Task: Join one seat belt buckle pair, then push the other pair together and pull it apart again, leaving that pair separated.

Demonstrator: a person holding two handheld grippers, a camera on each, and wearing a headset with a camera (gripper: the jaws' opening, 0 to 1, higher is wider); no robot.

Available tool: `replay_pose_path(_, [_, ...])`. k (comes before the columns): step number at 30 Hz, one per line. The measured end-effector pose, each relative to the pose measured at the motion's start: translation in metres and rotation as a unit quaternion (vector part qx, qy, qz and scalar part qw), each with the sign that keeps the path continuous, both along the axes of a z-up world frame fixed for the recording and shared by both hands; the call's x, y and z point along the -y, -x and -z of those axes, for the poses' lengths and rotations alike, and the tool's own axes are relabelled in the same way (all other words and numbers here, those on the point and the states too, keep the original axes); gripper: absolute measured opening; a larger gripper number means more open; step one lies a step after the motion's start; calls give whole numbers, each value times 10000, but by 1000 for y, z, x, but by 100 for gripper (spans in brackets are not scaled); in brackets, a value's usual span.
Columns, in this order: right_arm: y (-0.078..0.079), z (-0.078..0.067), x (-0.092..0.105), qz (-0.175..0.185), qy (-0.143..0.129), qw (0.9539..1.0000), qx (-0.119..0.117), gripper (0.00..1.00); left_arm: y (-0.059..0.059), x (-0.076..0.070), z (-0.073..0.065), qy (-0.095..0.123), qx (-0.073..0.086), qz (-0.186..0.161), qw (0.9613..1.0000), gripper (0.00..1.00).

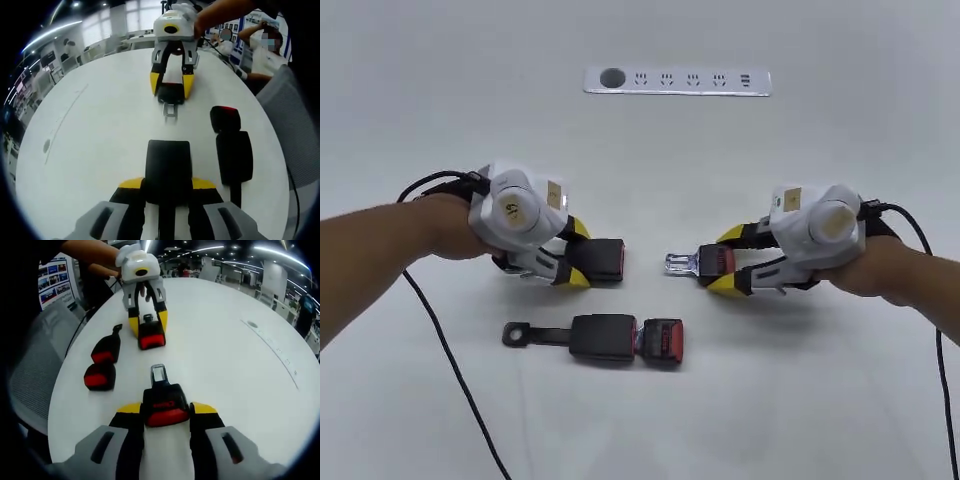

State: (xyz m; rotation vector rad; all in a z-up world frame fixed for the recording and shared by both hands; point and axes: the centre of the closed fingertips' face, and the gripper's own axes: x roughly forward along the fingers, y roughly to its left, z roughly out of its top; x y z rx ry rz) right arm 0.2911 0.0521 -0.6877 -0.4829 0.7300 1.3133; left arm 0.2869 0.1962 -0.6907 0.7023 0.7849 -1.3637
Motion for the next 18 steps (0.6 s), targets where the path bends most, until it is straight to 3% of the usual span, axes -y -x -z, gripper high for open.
replay_pose_path(13, [-3,2,-31,-153,-76,9999,20,34,3,3,-4,-45,-52,-83,9999,34])
replay_pose_path(18, [-1,2,-43,-208,-120,9997,30,34,0,-1,1,-75,-56,-103,9999,34])
